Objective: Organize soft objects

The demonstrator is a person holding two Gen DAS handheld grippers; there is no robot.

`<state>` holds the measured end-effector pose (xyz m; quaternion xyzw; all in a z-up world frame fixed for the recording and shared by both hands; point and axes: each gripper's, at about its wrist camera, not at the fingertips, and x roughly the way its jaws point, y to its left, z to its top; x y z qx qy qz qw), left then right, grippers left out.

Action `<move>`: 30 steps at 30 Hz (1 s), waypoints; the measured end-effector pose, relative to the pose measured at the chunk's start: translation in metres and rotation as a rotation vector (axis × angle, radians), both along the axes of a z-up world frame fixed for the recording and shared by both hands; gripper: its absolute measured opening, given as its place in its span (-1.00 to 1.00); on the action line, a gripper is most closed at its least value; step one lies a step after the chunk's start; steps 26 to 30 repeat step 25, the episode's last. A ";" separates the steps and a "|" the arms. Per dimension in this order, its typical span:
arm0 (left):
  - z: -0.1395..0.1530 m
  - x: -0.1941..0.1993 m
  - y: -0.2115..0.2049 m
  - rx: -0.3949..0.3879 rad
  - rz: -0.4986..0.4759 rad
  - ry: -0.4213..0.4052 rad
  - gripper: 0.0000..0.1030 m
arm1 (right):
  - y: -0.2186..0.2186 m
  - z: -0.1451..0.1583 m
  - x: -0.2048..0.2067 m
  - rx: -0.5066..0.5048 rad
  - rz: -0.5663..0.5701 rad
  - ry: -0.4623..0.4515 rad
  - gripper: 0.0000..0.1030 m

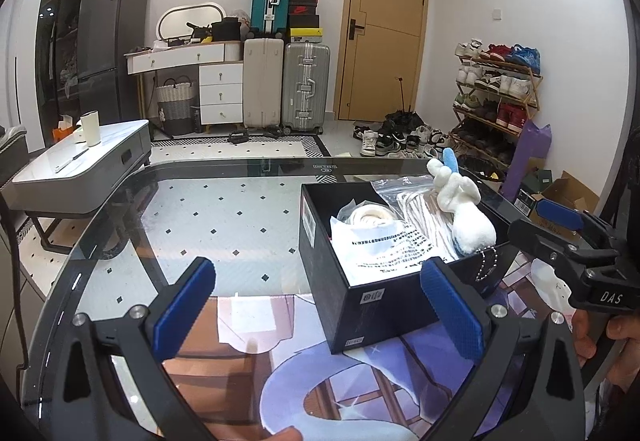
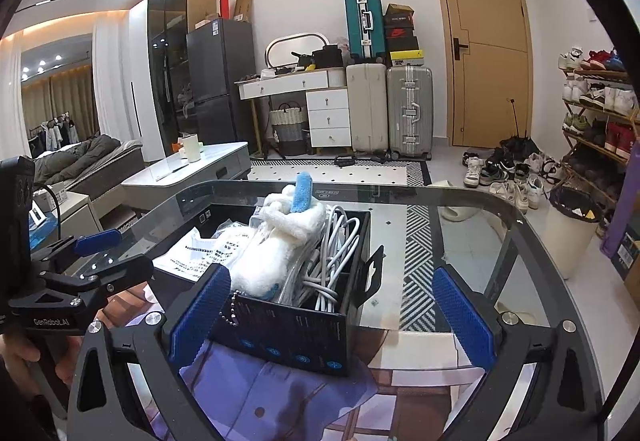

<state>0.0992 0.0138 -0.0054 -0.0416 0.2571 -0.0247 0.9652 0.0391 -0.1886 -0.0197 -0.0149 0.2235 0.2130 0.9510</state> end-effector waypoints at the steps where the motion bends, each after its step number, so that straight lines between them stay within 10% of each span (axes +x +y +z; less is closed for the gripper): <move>1: 0.000 0.000 0.000 0.001 0.000 -0.001 1.00 | 0.001 -0.001 0.000 -0.003 0.001 0.000 0.99; 30: 0.002 -0.004 -0.006 0.011 -0.008 -0.018 1.00 | 0.011 -0.001 -0.005 -0.030 0.013 -0.037 0.99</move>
